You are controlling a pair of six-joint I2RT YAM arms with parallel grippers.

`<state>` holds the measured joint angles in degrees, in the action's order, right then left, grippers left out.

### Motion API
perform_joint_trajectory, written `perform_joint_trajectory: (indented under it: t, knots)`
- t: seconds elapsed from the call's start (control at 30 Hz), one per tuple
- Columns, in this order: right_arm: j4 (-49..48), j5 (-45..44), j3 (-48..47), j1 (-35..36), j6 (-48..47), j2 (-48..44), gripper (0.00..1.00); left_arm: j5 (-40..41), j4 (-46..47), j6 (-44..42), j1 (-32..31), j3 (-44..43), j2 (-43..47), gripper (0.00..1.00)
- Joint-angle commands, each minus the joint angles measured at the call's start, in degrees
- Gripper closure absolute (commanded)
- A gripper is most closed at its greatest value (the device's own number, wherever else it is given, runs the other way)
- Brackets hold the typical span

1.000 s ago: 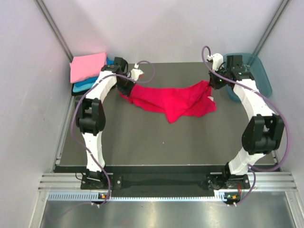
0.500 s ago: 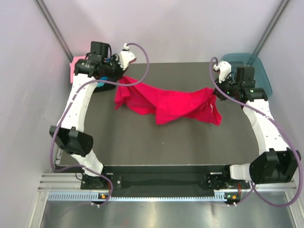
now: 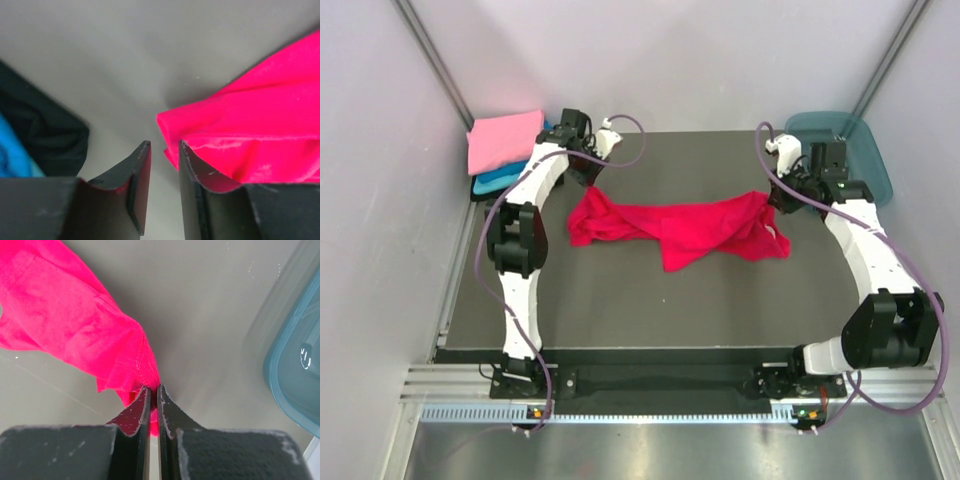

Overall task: Fold and stack the t-shirts
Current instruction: Flatten the tshirt out

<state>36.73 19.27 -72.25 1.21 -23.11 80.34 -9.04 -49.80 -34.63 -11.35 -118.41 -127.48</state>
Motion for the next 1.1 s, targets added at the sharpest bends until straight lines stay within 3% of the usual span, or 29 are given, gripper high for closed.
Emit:
perform_joint_trajectory:
  t: [0.0, 0.13, 0.27, 0.3, 0.37, 0.5, 0.73, 1.07]
  knots:
    - [-2.27, -0.28, 0.97, -0.77, -0.18, -1.93, 1.00, 0.87, 1.29, 4.49, -1.03, -2.02, 8.20, 0.64]
    - [-3.16, 0.33, 3.07, -0.77, 0.96, -2.55, 1.00, -0.45, -3.36, 10.43, -2.53, 3.62, 9.19, 0.61]
    - [-2.11, 0.69, 2.03, -0.77, 0.36, -1.59, 1.00, -8.87, -14.08, 20.64, -1.39, -1.73, 4.97, 0.62]
    - [-2.10, 0.51, 1.76, -0.69, 0.18, -1.50, 1.00, -12.89, -13.40, 21.70, -1.04, -0.43, 5.83, 0.63]
    - [-1.93, 0.16, 0.97, -0.77, -0.26, -1.06, 1.00, -12.85, -10.24, 24.86, -1.21, 7.82, 10.05, 0.65]
    - [-2.45, 0.59, 0.70, -0.77, 0.08, -0.27, 1.00, -10.74, -6.28, 31.90, -0.60, 13.99, 11.38, 0.66]
    - [-2.19, 1.04, 0.27, -0.77, 0.35, 0.08, 1.00, -8.37, -3.81, 37.35, 1.16, 10.57, 6.11, 0.61]
    - [-1.66, 0.25, -0.70, -0.69, 0.00, 0.26, 1.00, -7.05, -3.37, 37.62, 2.92, 6.61, -0.66, 0.62]
